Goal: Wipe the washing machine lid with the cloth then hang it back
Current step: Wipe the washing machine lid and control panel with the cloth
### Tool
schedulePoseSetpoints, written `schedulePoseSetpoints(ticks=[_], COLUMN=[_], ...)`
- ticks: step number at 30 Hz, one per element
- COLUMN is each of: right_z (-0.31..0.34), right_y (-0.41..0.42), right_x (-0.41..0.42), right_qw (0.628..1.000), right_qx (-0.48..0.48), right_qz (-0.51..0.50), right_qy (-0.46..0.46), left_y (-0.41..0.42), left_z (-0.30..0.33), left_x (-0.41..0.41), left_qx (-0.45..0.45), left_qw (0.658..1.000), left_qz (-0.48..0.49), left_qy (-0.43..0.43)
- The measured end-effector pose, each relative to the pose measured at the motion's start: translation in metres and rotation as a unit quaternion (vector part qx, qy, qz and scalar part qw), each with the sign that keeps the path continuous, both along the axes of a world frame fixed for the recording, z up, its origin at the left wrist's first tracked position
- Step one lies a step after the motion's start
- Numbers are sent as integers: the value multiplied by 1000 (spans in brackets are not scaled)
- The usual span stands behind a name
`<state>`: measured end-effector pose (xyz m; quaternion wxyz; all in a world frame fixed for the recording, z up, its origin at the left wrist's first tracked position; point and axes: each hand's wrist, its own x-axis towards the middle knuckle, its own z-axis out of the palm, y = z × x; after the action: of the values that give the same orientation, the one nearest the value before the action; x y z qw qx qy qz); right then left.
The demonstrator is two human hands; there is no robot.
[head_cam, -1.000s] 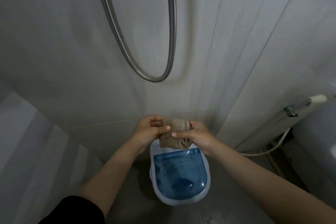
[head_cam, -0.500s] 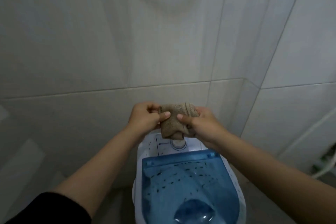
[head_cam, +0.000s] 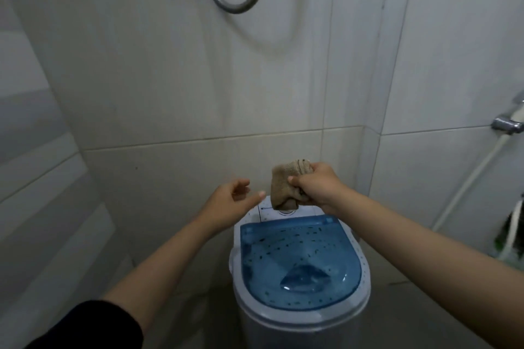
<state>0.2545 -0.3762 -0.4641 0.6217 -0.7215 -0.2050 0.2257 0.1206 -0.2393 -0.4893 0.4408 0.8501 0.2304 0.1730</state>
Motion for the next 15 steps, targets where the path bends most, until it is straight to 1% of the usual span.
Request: schedulePoseSetpoints(ticks=[3,5,7,9,12,14,15], right_z=[2,-1,-6,-11,-24,-36,-42], right_y=[0,7,18,35,56,70,78], right_x=[-3,-3,0,1,6,10,13], right_qw=[999,997,985,959,902,864,850], right_qx=[-33,-75,-137,-183,-218,-245,-254], right_qz=[-12,-20,-27,-22,8,28,37], right_qy=[21,-7,-99,-215,-372,-439,-460], left_y=[3,4,10,21,28,31,32], left_z=[-14,-25,-41,-64,-94,-108,-114], left_x=[-32,-50,-61,-64,-58,-52,-49], left_qx=[83,115,146,182,197,193,190], left_qw=[986,966,938,909,896,897,899], left_qz=[-67,-114,-146,-171,-201,-211,-215], left_qy=[126,200,278,333,343,337,332])
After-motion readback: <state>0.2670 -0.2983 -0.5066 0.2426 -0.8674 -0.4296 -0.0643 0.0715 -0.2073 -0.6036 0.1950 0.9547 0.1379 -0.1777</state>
